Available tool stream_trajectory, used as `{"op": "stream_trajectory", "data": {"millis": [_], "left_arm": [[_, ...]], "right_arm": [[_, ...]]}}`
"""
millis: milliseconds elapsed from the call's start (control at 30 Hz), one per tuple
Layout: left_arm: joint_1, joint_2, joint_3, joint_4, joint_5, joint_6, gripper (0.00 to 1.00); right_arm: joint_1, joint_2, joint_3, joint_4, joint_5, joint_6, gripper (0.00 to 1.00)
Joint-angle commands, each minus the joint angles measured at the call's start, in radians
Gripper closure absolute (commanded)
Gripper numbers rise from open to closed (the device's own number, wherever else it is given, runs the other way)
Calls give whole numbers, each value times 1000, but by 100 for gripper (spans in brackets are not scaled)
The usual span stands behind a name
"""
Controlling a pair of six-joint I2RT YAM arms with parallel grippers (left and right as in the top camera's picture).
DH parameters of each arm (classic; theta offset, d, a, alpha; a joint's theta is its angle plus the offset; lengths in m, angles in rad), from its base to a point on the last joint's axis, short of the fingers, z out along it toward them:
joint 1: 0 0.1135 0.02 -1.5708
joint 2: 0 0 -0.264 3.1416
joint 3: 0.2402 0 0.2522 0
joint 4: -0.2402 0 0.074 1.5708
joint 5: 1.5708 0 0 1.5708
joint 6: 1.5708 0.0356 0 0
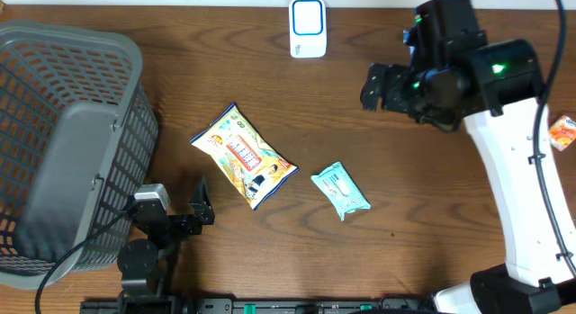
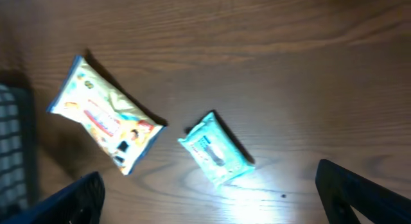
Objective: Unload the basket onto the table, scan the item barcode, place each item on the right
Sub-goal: 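Move the right gripper over the teal wipes pack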
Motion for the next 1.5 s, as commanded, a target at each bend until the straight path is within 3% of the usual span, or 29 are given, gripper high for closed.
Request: {"op": "stream_trajectory", "data": {"millis": [0, 367, 467, 633, 767, 1033, 1467], "left_arm": [[-4, -5, -16, -24, -2, -10, 0], [-4, -5, -16, -25, -2, -9, 0], [-4, -5, -16, -25, -2, -9, 0], [-4, -5, -16, -25, -2, -10, 0], [-4, -5, -16, -25, -2, -9, 0], [-4, -5, -16, -25, -2, -10, 0], [-4, -5, -16, -25, -2, -10, 0]], "right_arm": [[77, -17, -61, 9, 84, 73, 1], [238, -17, -488, 268, 140, 82, 1], [273, -17, -623, 391, 117, -56, 1], [355, -17, -722, 544, 126, -168, 1], [459, -17, -813, 659, 308, -198, 2], [591, -16, -839, 719, 626, -198, 1], [604, 151, -838, 797, 699, -228, 1]]}}
